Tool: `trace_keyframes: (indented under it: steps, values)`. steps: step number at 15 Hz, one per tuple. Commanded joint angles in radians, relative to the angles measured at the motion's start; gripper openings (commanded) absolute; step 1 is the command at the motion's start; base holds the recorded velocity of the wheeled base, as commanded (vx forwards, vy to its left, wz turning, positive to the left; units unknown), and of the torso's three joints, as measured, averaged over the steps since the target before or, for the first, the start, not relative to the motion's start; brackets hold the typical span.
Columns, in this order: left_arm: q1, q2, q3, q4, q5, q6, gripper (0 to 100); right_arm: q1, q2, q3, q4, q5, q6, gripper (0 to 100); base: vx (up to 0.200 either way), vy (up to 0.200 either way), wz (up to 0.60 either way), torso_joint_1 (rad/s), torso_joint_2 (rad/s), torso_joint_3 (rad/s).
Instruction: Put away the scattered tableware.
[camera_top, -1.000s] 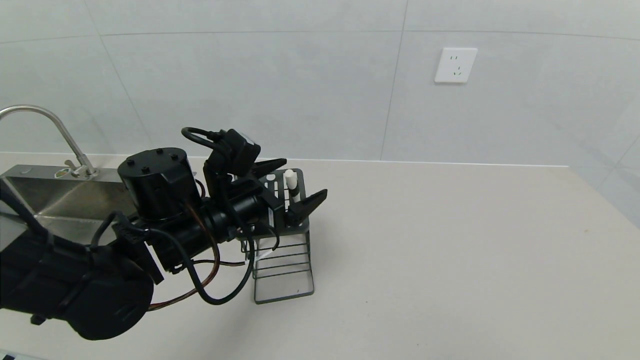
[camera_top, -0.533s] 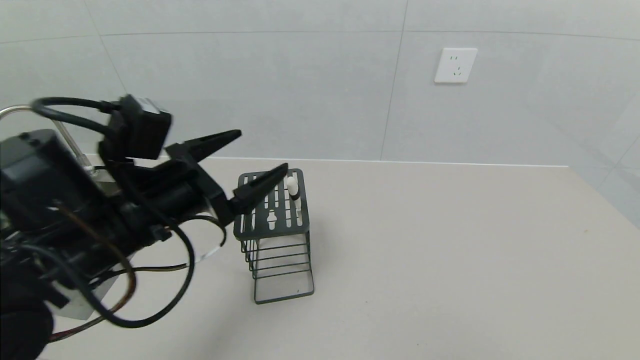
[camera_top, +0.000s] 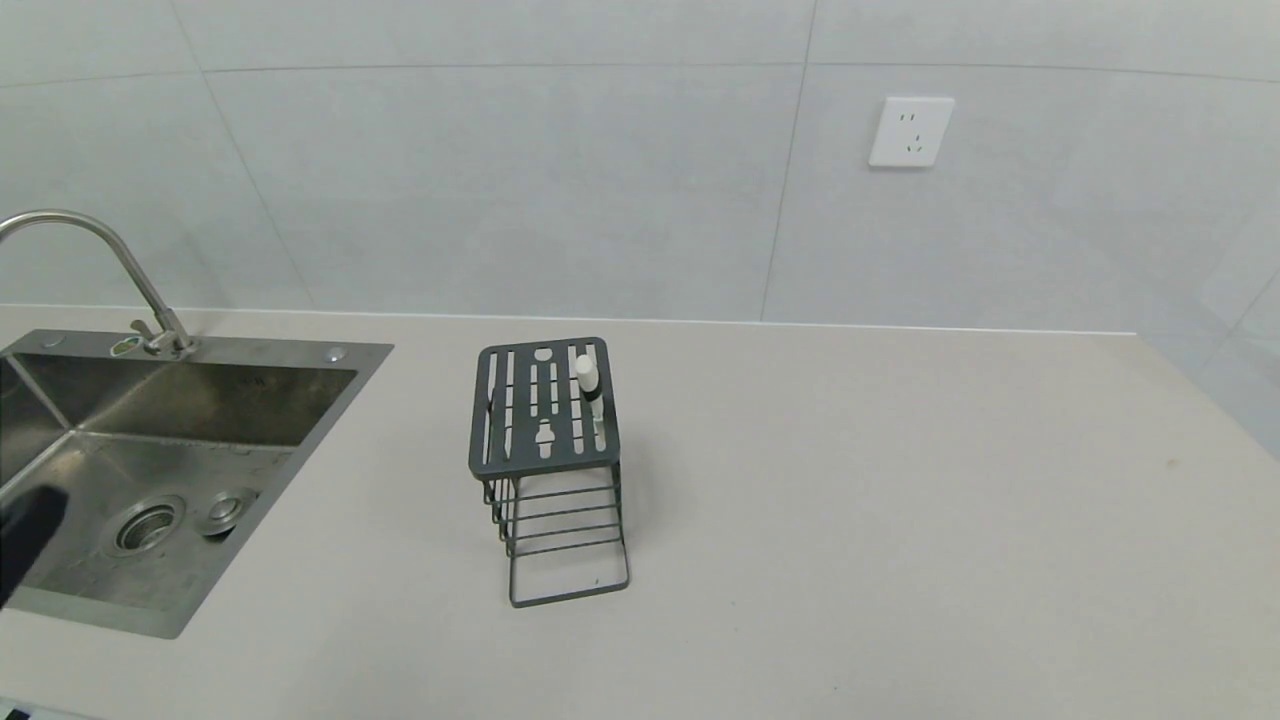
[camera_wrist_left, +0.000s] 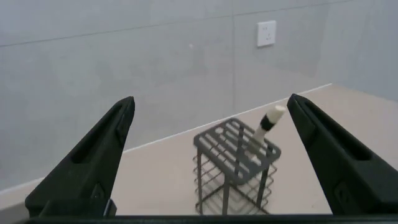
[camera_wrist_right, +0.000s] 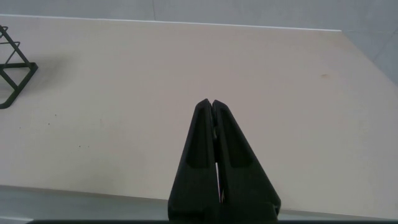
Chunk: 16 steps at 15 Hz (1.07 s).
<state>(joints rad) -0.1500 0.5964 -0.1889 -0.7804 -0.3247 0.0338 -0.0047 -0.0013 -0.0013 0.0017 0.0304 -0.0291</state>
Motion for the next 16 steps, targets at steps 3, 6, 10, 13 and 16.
trace_keyframes:
  steps: [3, 6, 10, 13, 16]
  values:
    - [0.11, -0.532, 0.178, 0.368, 0.003, -0.006, 100, 0.0, 0.001, 0.0, 0.0, 0.0, 0.002, 0, 0.0, 0.0, 0.0, 0.0, 0.0, 0.0]
    - [0.152, -0.596, 0.187, 0.685, 0.098, 0.043, 100, 0.0, 0.001, 0.0, 0.0, 0.0, 0.002, 0, 0.0, 0.0, 0.0, 0.0, 0.0, 0.0]
    - [0.152, -0.596, 0.189, 0.787, 0.253, -0.014, 100, 0.0, 0.001, 0.001, -0.003, 0.002, 0.002, 0, 0.0, 0.0, 0.0, 0.0, 0.0, 0.0]
    - [0.152, -0.596, 0.189, 0.787, 0.271, -0.003, 100, 0.0, 0.001, 0.001, -0.002, 0.002, 0.011, 0, 0.0, 0.0, 0.0, 0.0, 0.0, 0.0]
    - [0.152, -0.596, 0.189, 0.787, 0.262, -0.014, 100, 0.0, 0.001, 0.001, -0.002, 0.002, 0.009, 0, 0.0, 0.0, 0.0, 0.0, 0.0, 0.0]
